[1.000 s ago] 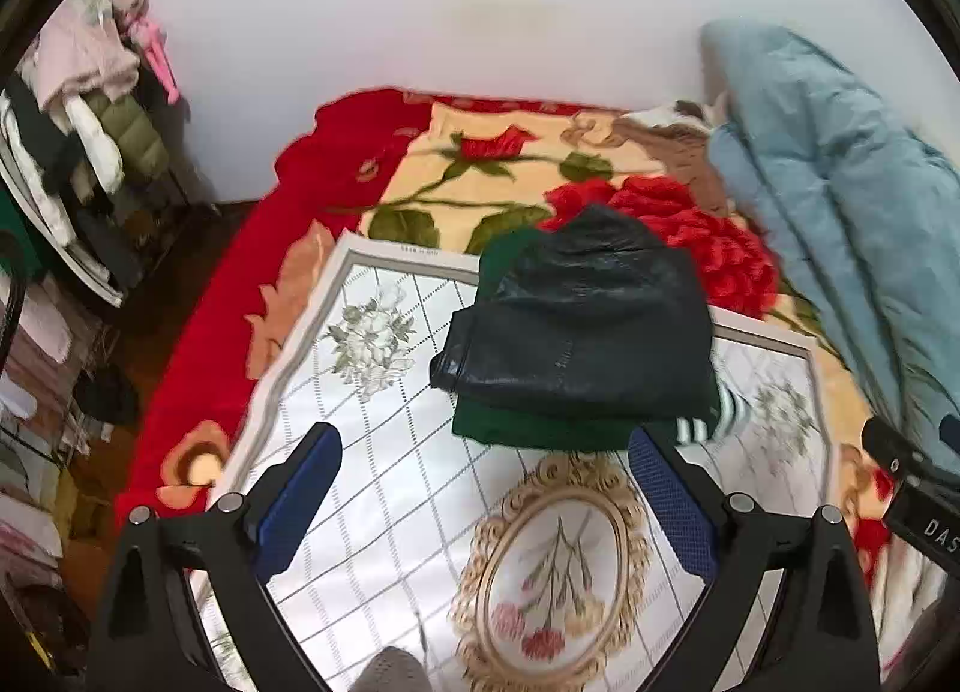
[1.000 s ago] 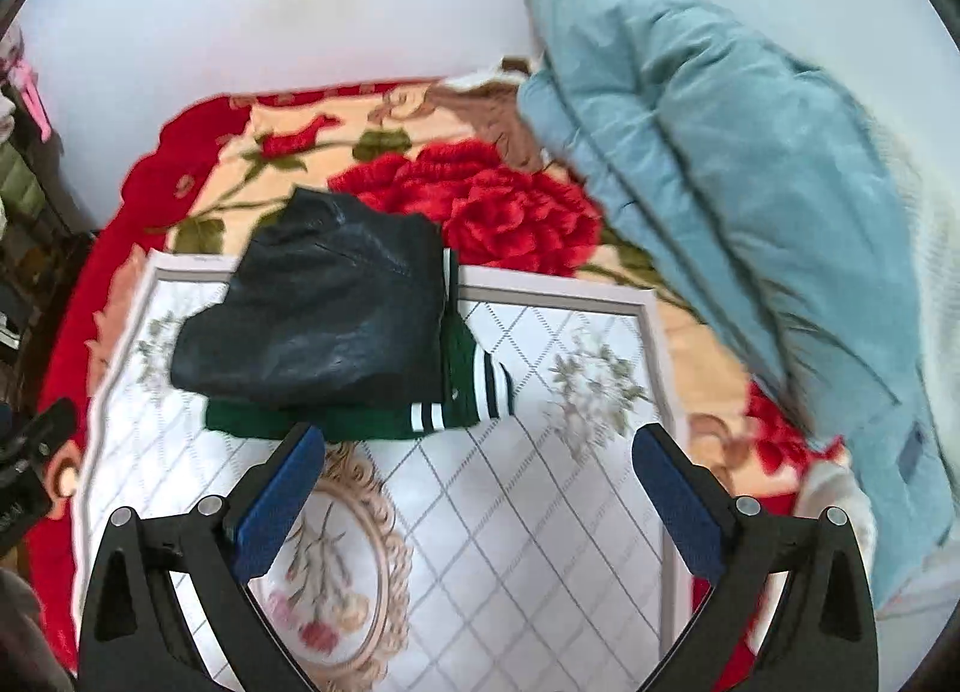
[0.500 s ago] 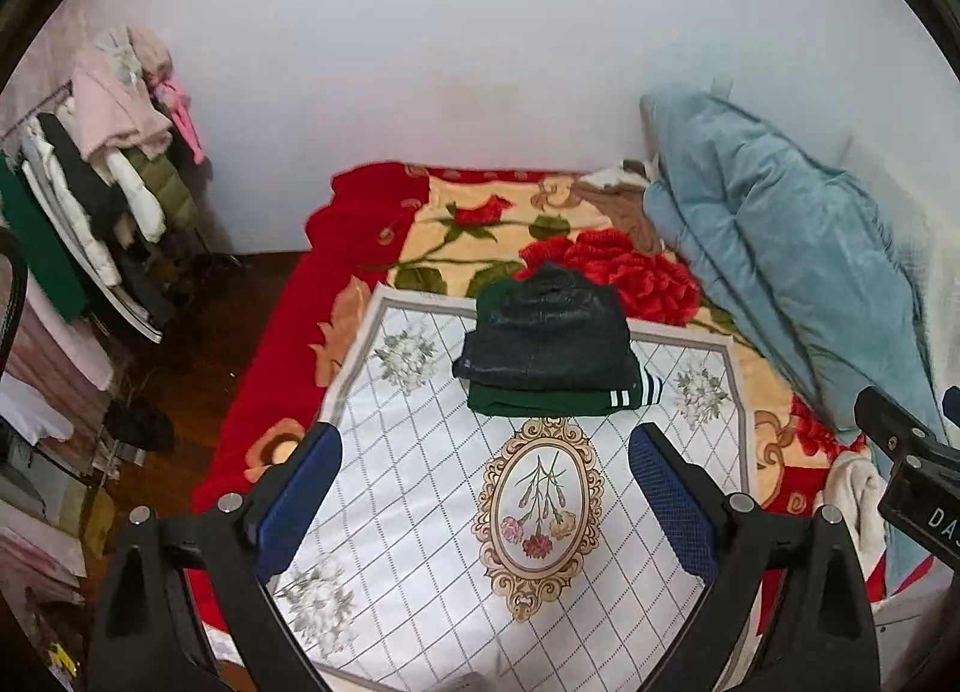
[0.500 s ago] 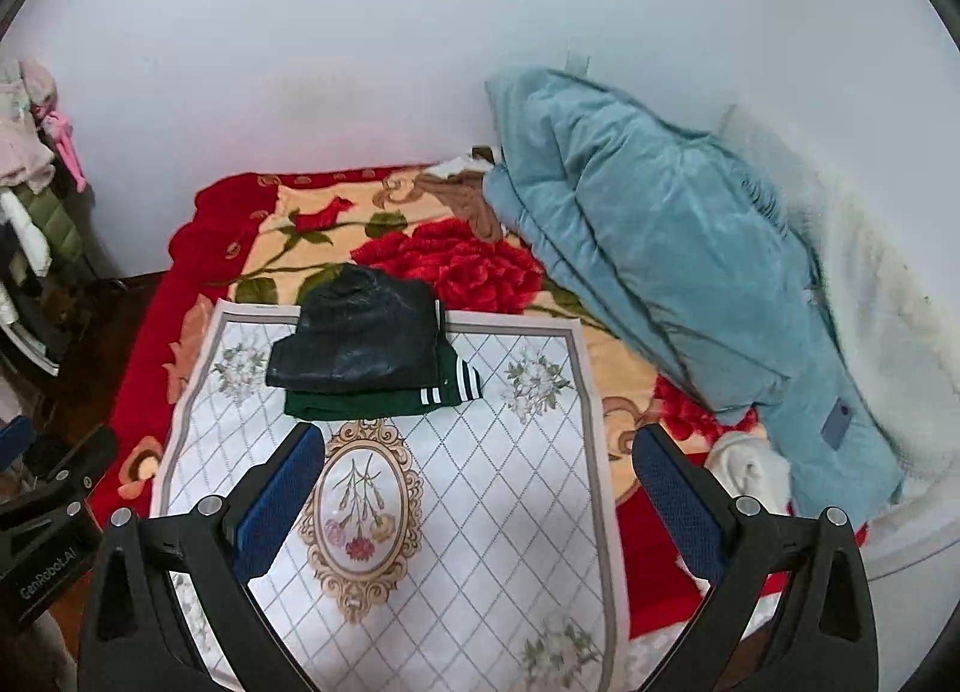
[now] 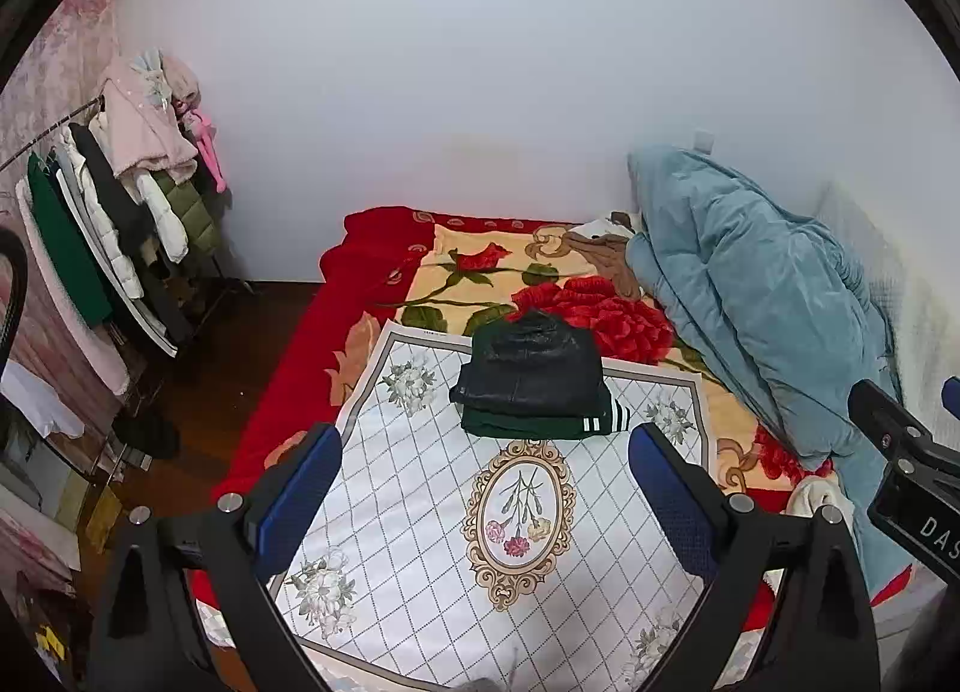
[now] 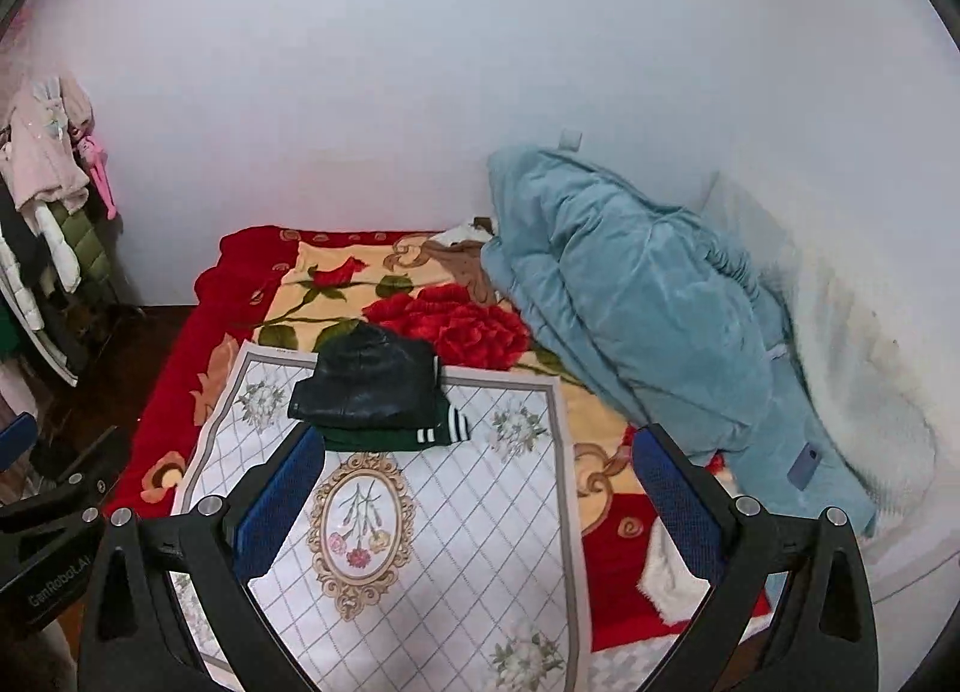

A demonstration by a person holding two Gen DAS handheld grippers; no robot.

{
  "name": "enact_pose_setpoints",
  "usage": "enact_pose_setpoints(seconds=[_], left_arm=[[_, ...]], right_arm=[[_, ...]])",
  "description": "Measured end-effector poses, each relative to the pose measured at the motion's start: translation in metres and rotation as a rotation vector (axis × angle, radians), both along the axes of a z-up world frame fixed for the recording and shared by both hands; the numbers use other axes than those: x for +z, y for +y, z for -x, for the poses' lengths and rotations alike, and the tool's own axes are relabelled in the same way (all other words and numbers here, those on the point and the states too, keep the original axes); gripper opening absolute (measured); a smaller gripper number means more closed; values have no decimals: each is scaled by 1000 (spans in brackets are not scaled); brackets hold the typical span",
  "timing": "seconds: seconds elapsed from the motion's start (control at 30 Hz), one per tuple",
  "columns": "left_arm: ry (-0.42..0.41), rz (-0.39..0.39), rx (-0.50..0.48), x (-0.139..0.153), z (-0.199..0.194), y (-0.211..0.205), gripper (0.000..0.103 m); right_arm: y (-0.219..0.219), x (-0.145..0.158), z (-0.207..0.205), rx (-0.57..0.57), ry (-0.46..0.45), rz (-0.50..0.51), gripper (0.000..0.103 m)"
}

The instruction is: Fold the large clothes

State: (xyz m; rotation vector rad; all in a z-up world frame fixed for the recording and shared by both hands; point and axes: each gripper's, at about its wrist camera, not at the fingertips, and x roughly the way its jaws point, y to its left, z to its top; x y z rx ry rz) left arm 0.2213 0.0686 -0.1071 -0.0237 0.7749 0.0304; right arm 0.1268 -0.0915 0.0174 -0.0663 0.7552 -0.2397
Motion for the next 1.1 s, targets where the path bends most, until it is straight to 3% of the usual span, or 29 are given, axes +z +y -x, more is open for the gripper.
enact_pose_setpoints(seconds=[0.53,1.1], left_arm=[[-62,8,7,19,18,-1,99],[-74,-9,-2,28,25,-4,100]], right_arm=[[-1,25,19,30,-37,-8,103],[-1,24,25,48,-29,-30,103]])
